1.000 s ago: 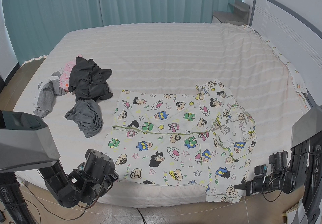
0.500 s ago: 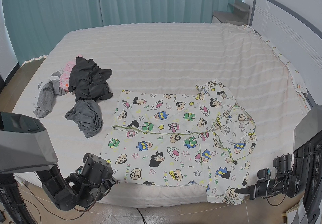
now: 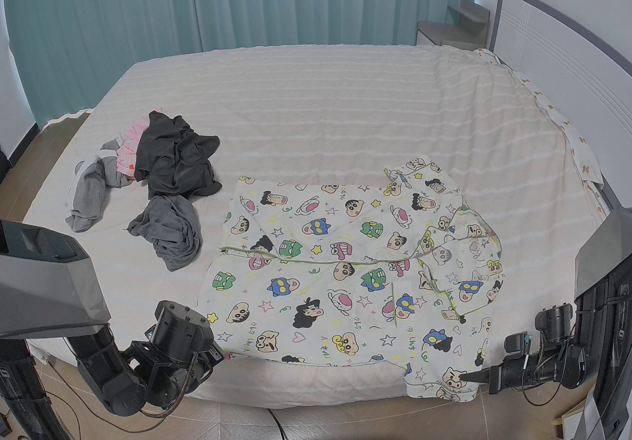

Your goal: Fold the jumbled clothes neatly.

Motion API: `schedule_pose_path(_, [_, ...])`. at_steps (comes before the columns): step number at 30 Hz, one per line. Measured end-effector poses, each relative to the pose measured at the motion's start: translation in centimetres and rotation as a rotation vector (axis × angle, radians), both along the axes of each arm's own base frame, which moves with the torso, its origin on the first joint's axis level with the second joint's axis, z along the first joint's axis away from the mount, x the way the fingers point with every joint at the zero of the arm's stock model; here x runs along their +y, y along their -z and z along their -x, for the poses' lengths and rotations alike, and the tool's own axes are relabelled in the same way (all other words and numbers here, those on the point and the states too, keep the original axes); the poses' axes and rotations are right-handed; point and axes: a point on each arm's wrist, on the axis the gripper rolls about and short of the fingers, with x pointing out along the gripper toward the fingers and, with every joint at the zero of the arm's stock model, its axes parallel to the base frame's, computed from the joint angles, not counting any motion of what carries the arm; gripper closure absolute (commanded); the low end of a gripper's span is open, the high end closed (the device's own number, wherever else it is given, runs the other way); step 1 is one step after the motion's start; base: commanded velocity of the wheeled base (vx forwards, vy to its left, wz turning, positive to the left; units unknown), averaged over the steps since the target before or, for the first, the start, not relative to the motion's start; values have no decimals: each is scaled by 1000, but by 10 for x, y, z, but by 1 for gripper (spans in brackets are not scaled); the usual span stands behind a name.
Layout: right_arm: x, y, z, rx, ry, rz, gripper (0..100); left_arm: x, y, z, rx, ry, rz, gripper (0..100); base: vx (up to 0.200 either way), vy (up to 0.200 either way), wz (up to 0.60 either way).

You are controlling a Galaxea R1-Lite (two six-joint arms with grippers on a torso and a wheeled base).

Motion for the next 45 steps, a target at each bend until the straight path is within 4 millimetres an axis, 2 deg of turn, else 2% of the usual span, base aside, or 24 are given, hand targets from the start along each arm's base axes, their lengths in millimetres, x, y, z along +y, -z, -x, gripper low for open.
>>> schedule_pose_path(11, [2, 6, -3, -18, -9, -2, 100, 2, 7, 3, 57, 35, 22, 100, 0, 0, 0])
schedule_pose_path(12, [2, 7, -2, -16, -9, -2, 100, 2, 8, 4, 68, 46, 30, 0, 0, 0, 0])
schedule_pose_path(23, [2, 9, -2, -1, -14, -12, 100, 8, 16, 5, 120, 90, 14, 0, 0, 0, 0])
schedule_pose_path(30, [2, 11, -1, 5, -17, -15, 100, 20, 24, -4, 124, 65, -15, 0, 0, 0, 0])
schedule_pose_path(34, [2, 11, -1, 6, -18, -16, 100, 25, 25, -15, 60, 44, 3, 0, 0, 0, 0])
schedule_pose_path(45, [2, 11, -1, 9, -18, -16, 100, 20, 37, -29, 46, 55, 19, 0, 0, 0, 0])
